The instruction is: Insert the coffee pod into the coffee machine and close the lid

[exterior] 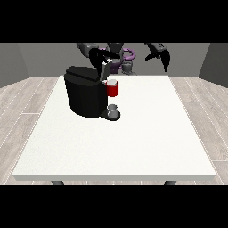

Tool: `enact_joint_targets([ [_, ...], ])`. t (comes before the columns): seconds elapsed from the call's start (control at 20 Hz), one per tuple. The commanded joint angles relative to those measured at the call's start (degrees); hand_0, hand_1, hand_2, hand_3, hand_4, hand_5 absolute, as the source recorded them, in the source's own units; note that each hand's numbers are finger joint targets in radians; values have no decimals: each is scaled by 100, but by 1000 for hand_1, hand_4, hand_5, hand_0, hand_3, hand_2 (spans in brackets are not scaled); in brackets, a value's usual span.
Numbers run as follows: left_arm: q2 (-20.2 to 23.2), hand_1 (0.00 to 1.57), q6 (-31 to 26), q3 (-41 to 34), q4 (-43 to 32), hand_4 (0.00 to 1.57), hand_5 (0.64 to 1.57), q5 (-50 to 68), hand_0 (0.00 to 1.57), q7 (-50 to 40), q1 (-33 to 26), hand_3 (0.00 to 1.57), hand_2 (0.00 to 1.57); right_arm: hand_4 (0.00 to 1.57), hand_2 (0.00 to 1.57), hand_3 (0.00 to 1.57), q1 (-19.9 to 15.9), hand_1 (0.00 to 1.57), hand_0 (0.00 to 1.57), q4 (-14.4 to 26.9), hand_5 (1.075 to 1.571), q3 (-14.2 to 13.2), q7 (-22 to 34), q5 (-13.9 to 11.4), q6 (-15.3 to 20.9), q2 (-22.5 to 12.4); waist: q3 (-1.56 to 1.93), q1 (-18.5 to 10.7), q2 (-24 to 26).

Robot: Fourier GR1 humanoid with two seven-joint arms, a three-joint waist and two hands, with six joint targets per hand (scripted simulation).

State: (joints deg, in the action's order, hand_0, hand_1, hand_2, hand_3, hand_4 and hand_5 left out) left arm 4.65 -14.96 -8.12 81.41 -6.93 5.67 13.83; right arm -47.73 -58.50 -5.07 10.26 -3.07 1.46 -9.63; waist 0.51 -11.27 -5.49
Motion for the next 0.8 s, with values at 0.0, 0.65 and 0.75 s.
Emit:
enact_joint_targets([
  [0.0,-30,0,11,120,79,365,1571,-61,0,29,150,0,0,0,0,0,-391,0,0,-95,1571,443,-337,-395,-11,119,-53,-334,-60],
  [0.65,203,0,-197,-50,3,429,1571,225,0,295,671,0,0,102,0,0,-1751,0,0,270,1571,472,-144,-827,272,-12,-54,-845,-832],
  [0.75,64,0,-168,140,-11,399,1571,97,0,388,335,0,0,87,0,0,-1861,0,0,397,1571,466,-109,-888,295,0,-54,-908,-743],
])
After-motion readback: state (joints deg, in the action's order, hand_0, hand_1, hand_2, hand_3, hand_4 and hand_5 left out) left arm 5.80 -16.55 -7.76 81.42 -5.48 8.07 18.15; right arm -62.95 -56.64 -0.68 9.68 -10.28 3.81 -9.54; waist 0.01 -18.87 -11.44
